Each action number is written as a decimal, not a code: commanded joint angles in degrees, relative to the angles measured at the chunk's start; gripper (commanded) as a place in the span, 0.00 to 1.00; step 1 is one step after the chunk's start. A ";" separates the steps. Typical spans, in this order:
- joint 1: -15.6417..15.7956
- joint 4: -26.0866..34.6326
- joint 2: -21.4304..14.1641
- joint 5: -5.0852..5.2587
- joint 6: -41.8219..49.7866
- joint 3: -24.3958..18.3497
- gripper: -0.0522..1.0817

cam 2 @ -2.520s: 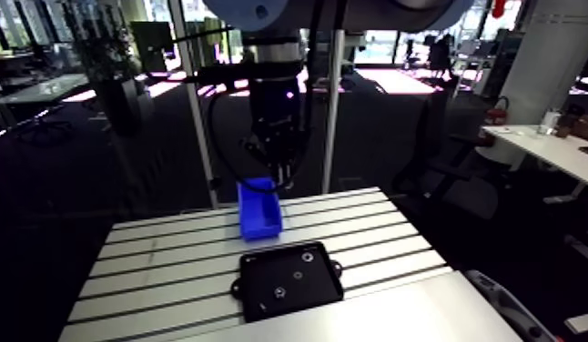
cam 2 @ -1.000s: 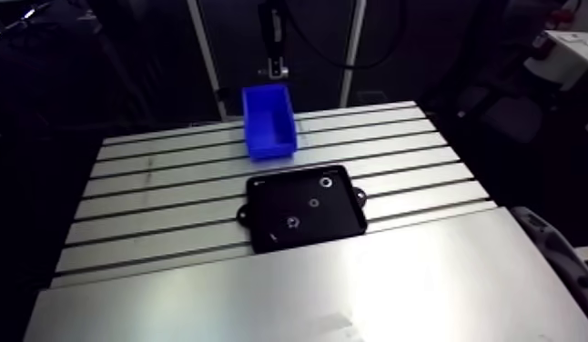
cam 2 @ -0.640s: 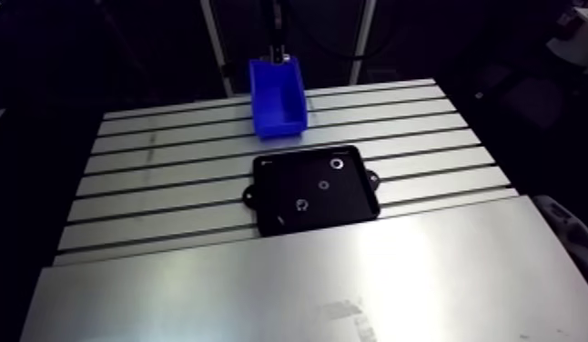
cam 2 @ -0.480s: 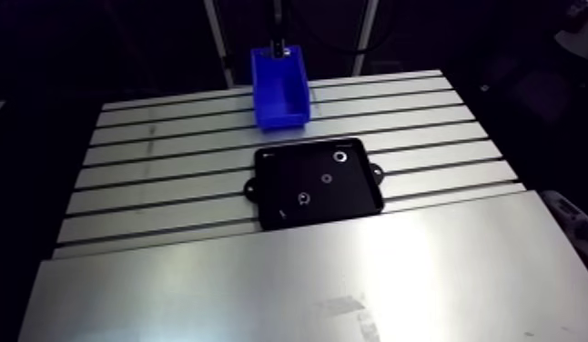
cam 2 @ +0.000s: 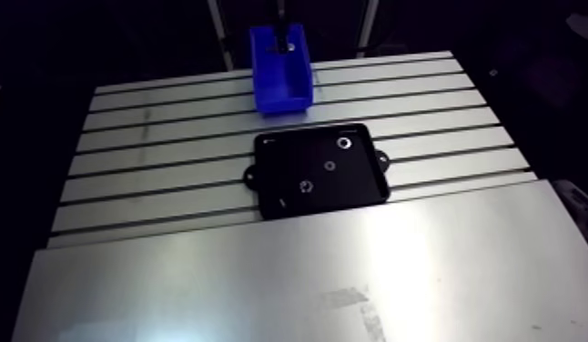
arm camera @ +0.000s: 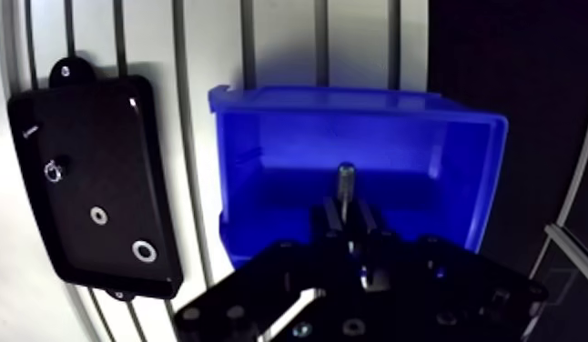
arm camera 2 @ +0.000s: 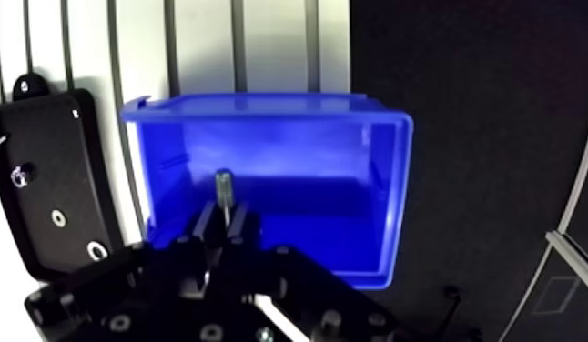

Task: Pick up the M10 bolt from the tray and put it into the blue bin.

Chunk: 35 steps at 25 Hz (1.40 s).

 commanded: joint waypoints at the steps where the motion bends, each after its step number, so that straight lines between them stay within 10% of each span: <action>1: 0.45 -1.50 2.19 -1.00 0.32 0.33 0.99; 21: 1.07 -4.49 5.97 -2.85 1.72 0.59 0.96; 23: 0.98 -4.49 5.88 -2.67 1.99 0.59 0.78; 25: 0.89 -4.85 5.79 -2.76 3.04 0.68 0.04; 35: 1.25 1.22 0.34 -2.05 3.13 0.06 0.05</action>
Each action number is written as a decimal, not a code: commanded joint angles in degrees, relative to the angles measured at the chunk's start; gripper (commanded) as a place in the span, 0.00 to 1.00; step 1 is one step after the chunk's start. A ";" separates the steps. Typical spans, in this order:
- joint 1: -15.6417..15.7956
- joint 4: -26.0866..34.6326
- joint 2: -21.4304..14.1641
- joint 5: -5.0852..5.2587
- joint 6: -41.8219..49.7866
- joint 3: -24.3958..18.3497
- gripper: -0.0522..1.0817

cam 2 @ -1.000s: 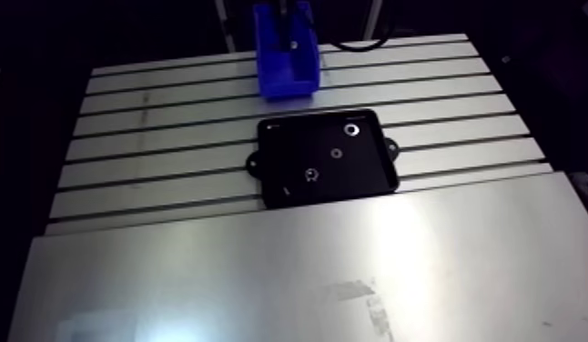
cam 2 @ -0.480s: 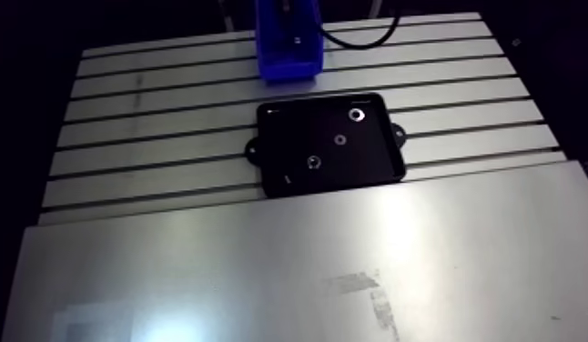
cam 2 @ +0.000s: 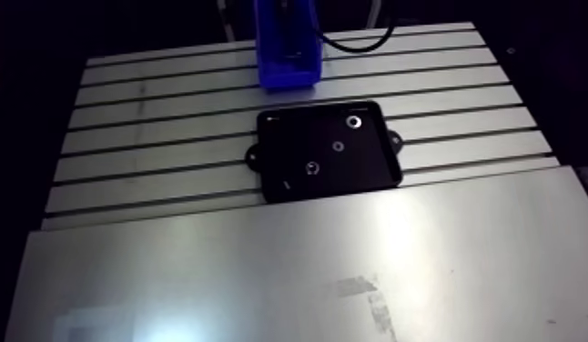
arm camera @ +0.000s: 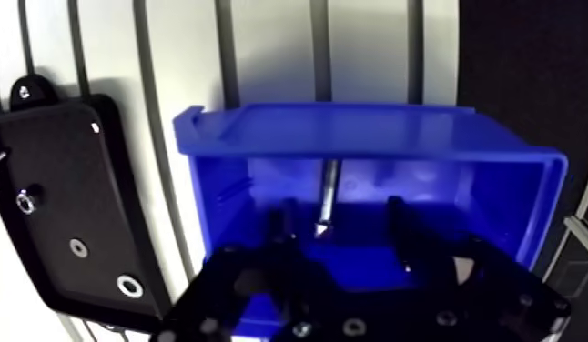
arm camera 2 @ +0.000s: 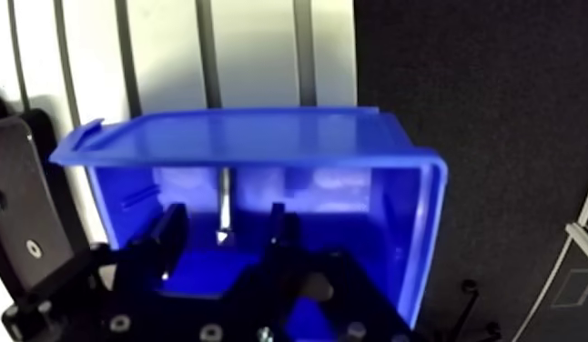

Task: Pick up the M10 bolt from the tray and put it into the blue bin.

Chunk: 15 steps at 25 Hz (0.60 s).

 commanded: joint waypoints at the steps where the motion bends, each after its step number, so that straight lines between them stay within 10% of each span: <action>1: 0.13 4.32 -4.17 0.14 0.00 -0.60 0.05; 9: -0.49 6.52 -11.11 0.05 0.79 -0.51 0.05; 15: 0.21 12.49 -20.52 -0.21 19.52 0.98 0.05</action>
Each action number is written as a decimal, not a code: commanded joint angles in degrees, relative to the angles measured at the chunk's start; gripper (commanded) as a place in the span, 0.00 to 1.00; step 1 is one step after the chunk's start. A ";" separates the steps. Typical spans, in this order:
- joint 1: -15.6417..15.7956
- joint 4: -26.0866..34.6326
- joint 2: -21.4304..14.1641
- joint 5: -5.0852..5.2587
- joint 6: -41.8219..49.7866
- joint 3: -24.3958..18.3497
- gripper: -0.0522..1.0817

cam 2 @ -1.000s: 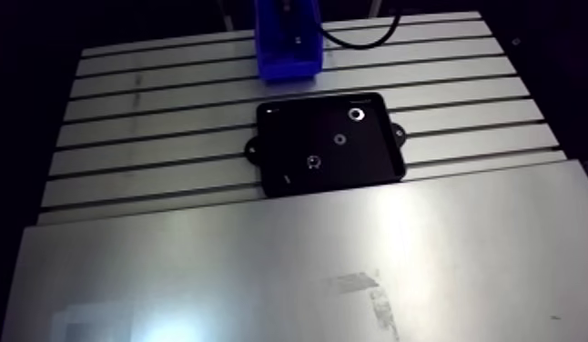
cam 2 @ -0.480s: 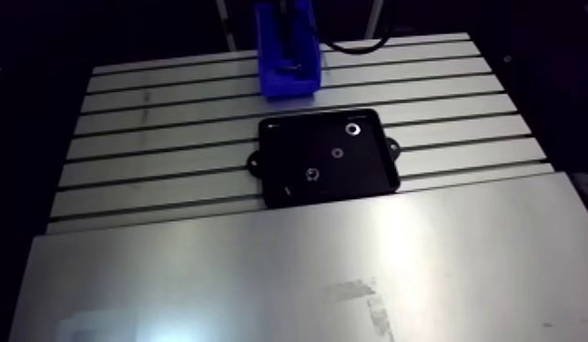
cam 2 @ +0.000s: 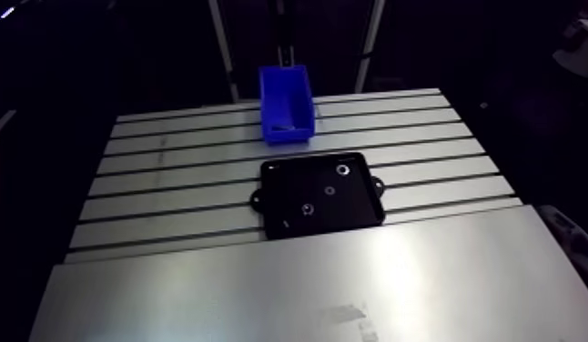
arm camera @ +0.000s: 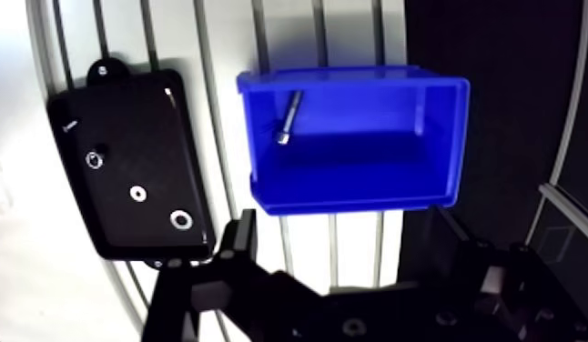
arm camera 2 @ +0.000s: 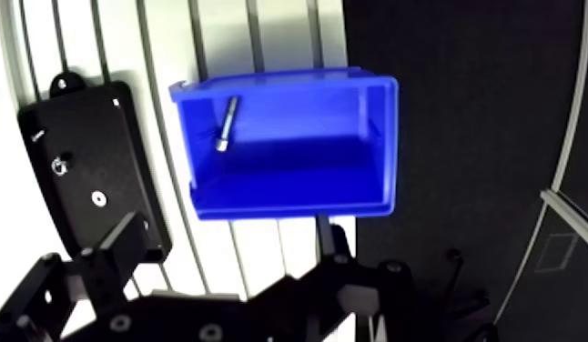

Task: Pick up the M10 bolt from the tray and put it into the blue bin.

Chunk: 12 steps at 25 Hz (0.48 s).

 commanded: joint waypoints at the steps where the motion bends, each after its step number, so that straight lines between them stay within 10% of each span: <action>1: 0.57 6.30 -10.86 -0.20 20.42 1.53 0.05; 4: 0.40 9.99 -14.82 0.41 33.52 1.96 0.05; 8: 0.05 16.15 -19.21 4.98 48.20 4.07 0.05; 12: -0.92 21.07 -22.20 4.89 63.41 4.16 0.05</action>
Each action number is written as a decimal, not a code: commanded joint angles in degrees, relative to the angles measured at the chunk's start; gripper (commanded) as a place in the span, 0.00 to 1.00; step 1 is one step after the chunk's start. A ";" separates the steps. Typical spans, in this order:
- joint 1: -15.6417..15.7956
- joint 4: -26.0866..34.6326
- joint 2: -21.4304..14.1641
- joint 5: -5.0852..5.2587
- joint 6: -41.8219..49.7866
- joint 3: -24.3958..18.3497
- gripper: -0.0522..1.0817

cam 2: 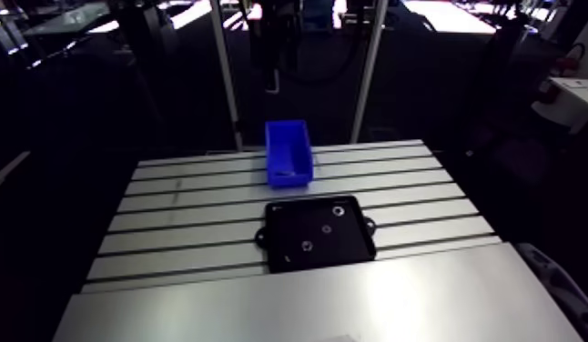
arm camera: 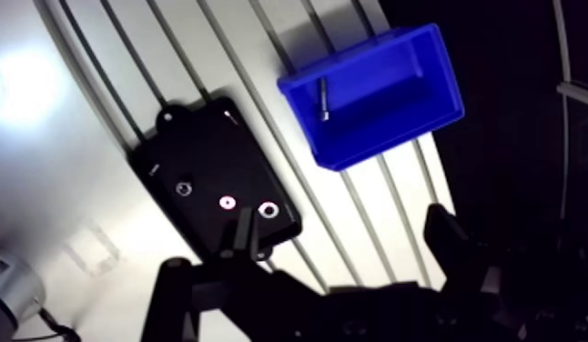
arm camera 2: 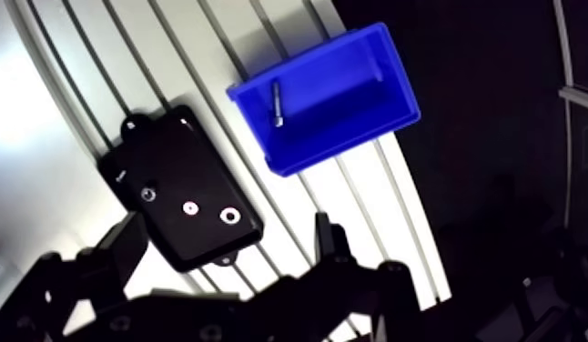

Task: Pick up the M10 bolt from the tray and put it into the blue bin.

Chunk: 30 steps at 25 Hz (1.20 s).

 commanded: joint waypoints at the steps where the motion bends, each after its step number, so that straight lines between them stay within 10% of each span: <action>1: -1.65 14.59 -12.29 4.02 42.38 2.46 0.05; 14: -5.61 18.11 -19.06 2.79 56.27 0.70 0.05; 30: -5.87 19.08 -18.18 2.26 57.42 -1.67 0.05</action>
